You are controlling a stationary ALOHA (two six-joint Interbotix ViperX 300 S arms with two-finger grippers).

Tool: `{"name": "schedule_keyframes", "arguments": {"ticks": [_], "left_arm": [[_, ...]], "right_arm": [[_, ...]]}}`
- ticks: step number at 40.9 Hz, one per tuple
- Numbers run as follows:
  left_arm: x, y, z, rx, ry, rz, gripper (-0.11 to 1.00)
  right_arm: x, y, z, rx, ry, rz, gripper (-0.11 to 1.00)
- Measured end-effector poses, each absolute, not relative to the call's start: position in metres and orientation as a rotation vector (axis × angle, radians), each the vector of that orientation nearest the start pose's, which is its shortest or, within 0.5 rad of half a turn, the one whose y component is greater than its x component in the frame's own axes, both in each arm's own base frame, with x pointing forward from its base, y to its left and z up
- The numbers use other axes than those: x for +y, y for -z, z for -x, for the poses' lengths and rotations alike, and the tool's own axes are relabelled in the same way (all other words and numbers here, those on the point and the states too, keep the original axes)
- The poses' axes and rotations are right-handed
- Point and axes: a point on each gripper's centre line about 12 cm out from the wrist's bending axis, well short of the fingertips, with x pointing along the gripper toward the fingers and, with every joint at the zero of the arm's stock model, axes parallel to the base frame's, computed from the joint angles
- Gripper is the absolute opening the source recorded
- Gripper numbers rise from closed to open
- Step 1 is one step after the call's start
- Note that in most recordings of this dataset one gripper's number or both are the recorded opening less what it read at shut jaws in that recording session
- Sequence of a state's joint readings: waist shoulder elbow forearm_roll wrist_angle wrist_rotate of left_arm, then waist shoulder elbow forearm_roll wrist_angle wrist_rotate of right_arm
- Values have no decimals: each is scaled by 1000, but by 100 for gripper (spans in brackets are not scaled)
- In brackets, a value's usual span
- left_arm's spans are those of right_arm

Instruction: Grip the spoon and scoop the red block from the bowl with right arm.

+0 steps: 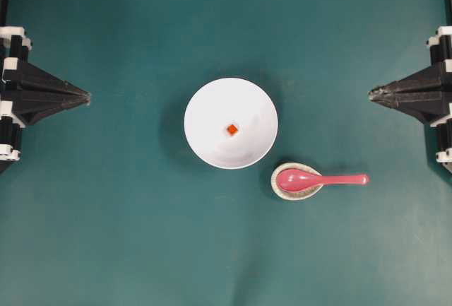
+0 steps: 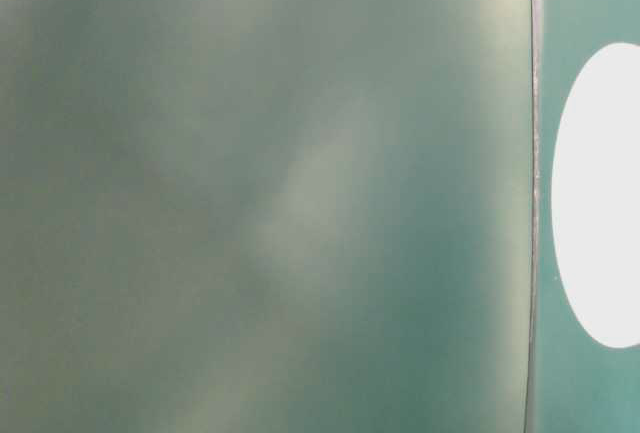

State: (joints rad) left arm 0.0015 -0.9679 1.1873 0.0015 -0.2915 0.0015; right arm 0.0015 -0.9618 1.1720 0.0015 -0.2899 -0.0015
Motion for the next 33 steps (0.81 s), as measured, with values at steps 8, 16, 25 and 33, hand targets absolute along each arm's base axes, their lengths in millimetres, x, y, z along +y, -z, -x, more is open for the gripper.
{"name": "schedule_keyframes", "arguments": {"ticks": [8, 16, 25, 33], "left_arm": [[0, -290, -199, -35, 0, -8, 0], [0, -287, -199, -11, 1, -1, 0], [0, -276, -199, 84, 1, 2, 0], [0, -269, -198, 150, 0, 6, 0]], "right_arm": [[0, -287, -205, -46, 0, -23, 0], [0, -288, -208, -66, 1, -32, 0], [-1, -290, -208, -83, 7, -54, 0], [-1, -290, -208, -83, 8, -54, 0]]}}
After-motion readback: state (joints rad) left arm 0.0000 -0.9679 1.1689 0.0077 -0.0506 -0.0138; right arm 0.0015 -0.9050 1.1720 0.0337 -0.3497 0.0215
